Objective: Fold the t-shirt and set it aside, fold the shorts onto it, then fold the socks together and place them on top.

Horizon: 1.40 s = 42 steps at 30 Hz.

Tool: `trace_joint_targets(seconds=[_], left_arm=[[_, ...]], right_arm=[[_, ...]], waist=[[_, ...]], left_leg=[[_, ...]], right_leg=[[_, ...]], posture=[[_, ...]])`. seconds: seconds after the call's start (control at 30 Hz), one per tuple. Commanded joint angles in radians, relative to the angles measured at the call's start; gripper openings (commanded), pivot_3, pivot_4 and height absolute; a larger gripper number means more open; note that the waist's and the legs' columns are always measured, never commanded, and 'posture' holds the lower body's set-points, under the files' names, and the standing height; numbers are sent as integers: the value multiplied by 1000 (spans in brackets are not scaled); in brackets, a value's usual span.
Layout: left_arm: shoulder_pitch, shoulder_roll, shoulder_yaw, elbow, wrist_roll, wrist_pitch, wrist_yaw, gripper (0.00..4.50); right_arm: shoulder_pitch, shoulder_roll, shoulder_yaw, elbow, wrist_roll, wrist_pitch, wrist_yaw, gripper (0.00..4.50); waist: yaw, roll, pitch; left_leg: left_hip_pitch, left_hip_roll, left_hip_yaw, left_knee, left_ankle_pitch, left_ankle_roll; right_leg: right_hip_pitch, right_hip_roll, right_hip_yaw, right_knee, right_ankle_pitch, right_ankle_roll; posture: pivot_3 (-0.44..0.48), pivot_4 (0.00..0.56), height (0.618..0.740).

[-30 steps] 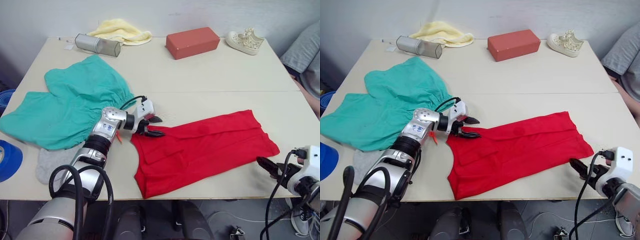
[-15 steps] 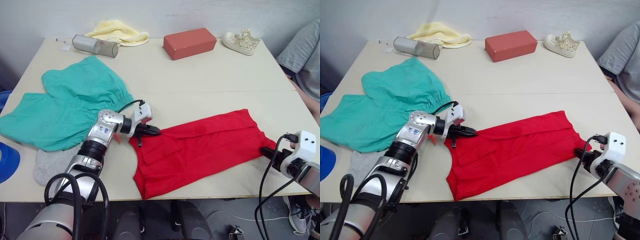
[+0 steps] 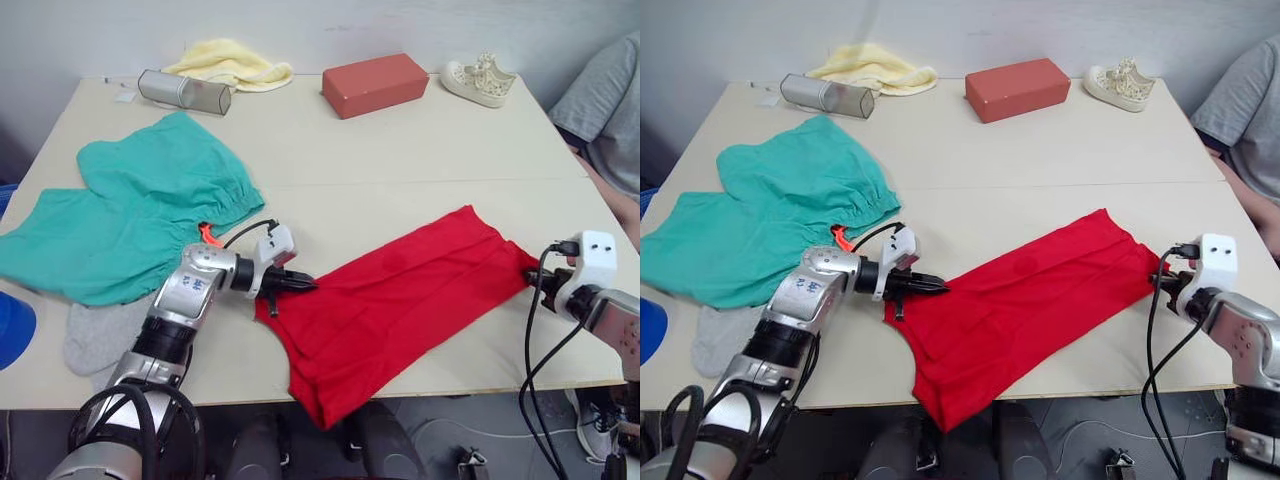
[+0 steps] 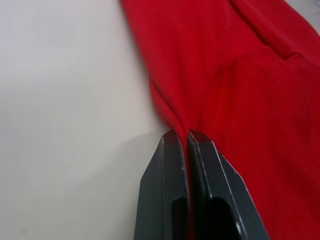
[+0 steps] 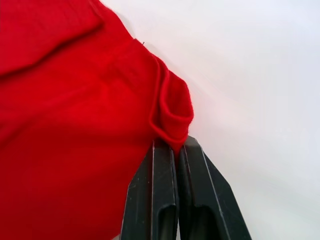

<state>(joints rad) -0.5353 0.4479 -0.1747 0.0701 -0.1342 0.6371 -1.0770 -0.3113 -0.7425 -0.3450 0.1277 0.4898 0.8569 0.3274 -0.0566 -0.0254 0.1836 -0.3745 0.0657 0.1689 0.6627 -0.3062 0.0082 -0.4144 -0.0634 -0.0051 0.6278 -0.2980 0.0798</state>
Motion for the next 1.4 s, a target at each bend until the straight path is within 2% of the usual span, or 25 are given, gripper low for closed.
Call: trace_joint_targets(seconds=[0.03,0.3,0.47,0.5,0.6,0.63,0.8,0.97,1.03,1.1,1.2,1.3,1.4], left_arm=[[76,3,39,-189,-58,122,81,0],[239,-77,125,-479,-111,306,348,0],[312,-90,124,-564,-149,351,414,0],[315,-85,124,-568,-164,369,414,250],[309,-41,118,-562,-192,374,391,975],[306,-22,116,-558,-198,370,380,1315],[253,53,184,-474,-283,304,279,2792],[145,201,197,-368,-365,351,135,4366],[82,220,181,-317,-377,346,109,4438],[-26,203,141,-244,-395,359,74,4438],[-123,149,85,-150,-357,295,73,4438],[-289,15,-24,80,-254,171,93,4438],[-377,-80,-90,249,-185,69,81,4438]], right_arm=[[-99,-39,49,124,-92,-139,57,21],[-275,-14,135,381,-214,-384,138,21],[-305,4,117,418,-208,-403,163,21],[-302,2,112,413,-203,-396,170,6],[-279,-17,98,367,-189,-362,203,634],[-274,-21,92,353,-187,-355,208,983],[-171,-96,30,194,-132,-233,275,2637],[-22,-157,-66,-107,30,74,333,4362],[31,-166,-108,-226,106,202,338,4435],[102,-173,-156,-364,197,329,353,4435],[167,-167,-210,-486,291,461,352,4435],[265,-97,-282,-672,413,614,316,4435],[320,-23,-331,-761,449,676,262,4435]], waist=[[0,1,0],[4,1,1],[4,1,1],[4,1,1],[3,1,1],[3,1,1],[11,3,2],[15,3,2],[13,3,2],[23,3,2],[31,4,2],[50,3,1],[55,2,1]], left_leg=[[0,0,0,0,0,0],[0,0,1,0,1,-2],[0,0,1,0,2,-3],[0,0,1,0,2,-3],[0,0,1,0,2,-4],[1,0,1,0,2,-4],[0,0,0,-1,2,-4],[0,1,0,-1,1,-5],[1,1,-1,-2,1,-5],[1,1,-1,-3,1,-5],[0,0,-2,-3,1,-4],[-1,-1,-3,-3,0,-2],[-5,-1,-4,0,-1,-1]], right_leg=[[0,0,0,0,0,0],[-1,0,1,0,0,0],[-1,0,2,0,0,0],[-1,0,2,0,0,0],[-1,0,1,0,0,0],[-1,0,2,0,0,0],[-1,-1,1,0,0,0],[-1,-1,0,0,0,-1],[-1,0,0,0,-1,-2],[-2,0,0,0,-1,-2],[-1,-1,-1,-1,-1,-2],[0,-2,-2,-3,-1,-2],[-2,-1,-4,-5,0,-1]], posture=[[0,150,740],[0,150,740],[0,150,740],[0,150,740],[0,150,740],[0,150,740],[0,150,740],[0,150,740],[0,150,740],[0,150,740],[0,150,740],[0,150,740],[0,150,740]])
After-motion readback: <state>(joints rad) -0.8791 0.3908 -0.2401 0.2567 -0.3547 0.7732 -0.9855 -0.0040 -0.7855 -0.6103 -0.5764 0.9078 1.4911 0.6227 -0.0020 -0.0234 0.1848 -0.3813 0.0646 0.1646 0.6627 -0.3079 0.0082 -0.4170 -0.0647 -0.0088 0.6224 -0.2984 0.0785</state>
